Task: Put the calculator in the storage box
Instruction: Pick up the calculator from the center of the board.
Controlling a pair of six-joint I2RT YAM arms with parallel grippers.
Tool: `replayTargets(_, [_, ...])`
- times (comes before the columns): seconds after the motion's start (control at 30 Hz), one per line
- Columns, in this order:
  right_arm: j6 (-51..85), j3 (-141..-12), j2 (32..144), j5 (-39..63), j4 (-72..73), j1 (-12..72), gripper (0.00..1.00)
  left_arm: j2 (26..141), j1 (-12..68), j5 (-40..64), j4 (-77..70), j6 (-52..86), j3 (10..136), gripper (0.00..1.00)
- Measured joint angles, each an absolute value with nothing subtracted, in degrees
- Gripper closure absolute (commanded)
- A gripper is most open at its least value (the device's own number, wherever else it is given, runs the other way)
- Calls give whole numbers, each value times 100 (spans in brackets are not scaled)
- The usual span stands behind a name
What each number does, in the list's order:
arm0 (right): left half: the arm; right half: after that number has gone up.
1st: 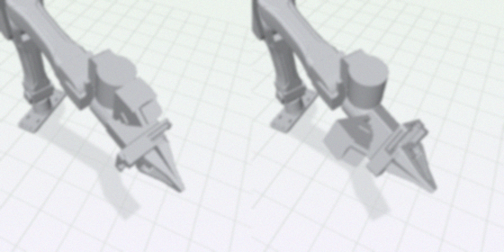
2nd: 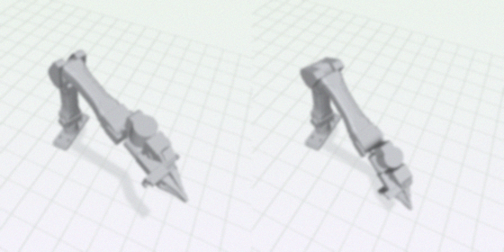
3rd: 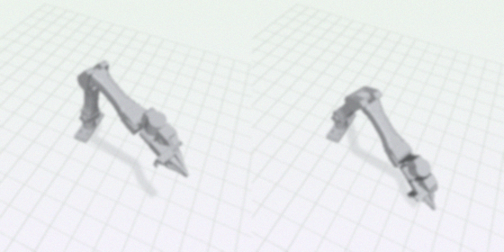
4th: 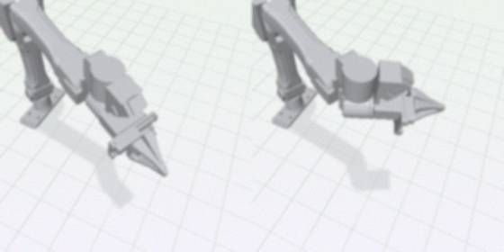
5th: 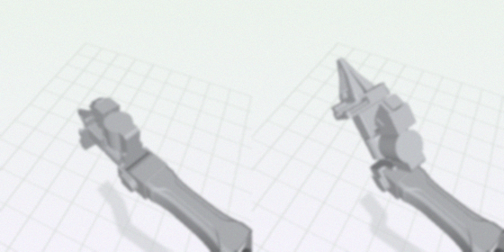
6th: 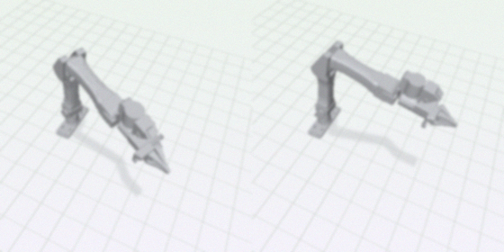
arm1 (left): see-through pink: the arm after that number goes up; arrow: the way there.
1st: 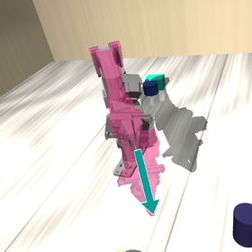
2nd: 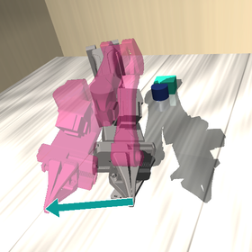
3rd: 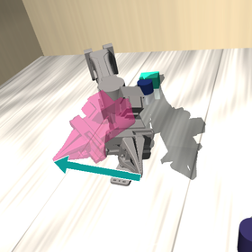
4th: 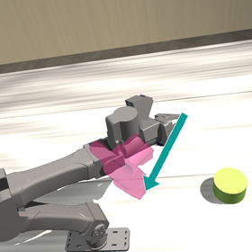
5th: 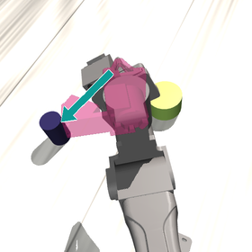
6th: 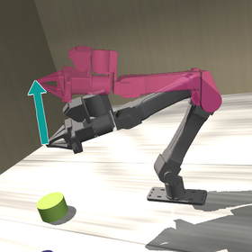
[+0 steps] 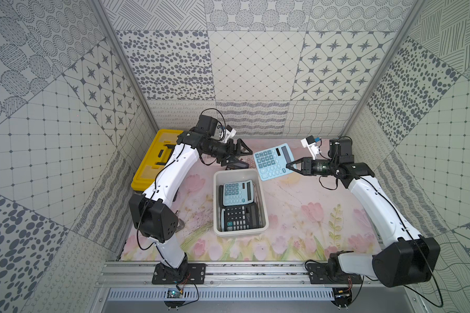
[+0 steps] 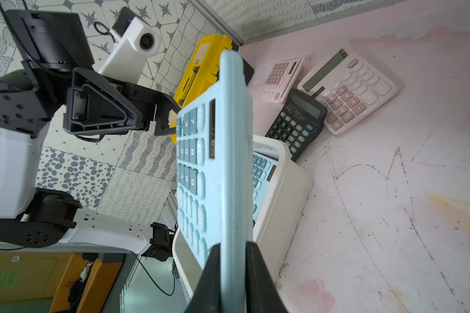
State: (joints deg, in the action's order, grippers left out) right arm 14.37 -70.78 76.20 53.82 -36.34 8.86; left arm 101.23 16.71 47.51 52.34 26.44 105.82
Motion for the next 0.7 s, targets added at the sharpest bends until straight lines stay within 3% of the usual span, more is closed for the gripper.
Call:
replayTargets(0.17, [1190,-7078,7907,5717,-3793,1173,100,10291,1737,5295,5201,2596,10442,36])
replayTargets(0.57, [939,-7081,8187,6318,-3898,1328,100,10392,1874,6416,4858,2646,9845,76])
replayTargets(0.7, [987,-7081,8215,6482,-4047,1306,100,10350,1874,6827,4495,2596,9662,85])
